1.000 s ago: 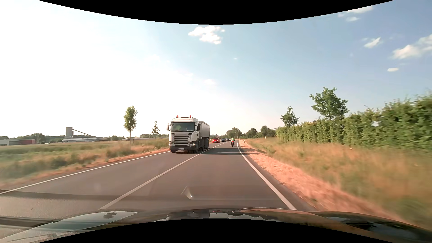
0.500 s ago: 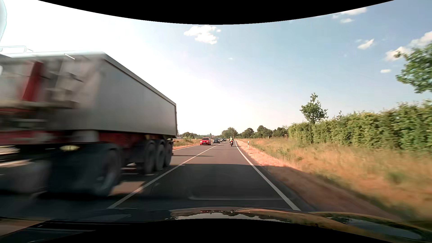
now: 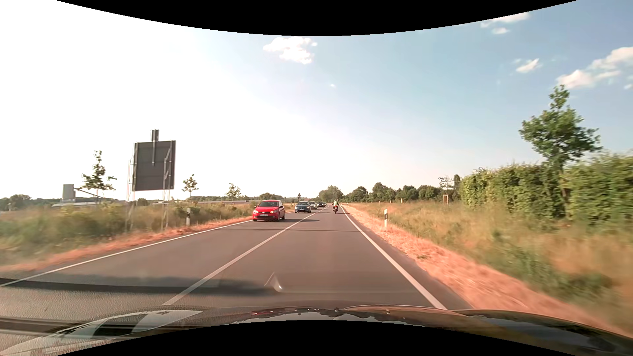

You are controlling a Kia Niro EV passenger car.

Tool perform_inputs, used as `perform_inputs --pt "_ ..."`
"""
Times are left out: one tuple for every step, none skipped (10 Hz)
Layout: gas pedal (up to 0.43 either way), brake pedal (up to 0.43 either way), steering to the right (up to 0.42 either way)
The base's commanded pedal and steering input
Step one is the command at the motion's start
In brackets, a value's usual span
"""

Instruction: Follow the waypoints while adhering to traffic rules and regulations

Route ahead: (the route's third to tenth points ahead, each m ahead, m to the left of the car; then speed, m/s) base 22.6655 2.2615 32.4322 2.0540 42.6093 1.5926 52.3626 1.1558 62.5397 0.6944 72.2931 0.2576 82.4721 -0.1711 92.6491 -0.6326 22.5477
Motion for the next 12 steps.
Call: perform_inputs --pt "0.461 0.000 0.011" --pt "0.461 0.000 0.011" --pt "0.461 0.000 0.011" --pt "0.449 0.000 0.010" --pt "0.449 0.000 0.008" --pt "0.441 0.000 0.008" --pt "0.441 0.000 0.007" --pt "0.441 0.000 0.006" --pt "0.441 0.000 0.007" --pt "0.441 0.000 0.006" --pt "0.441 0.000 0.004" --pt "0.441 0.000 0.003"
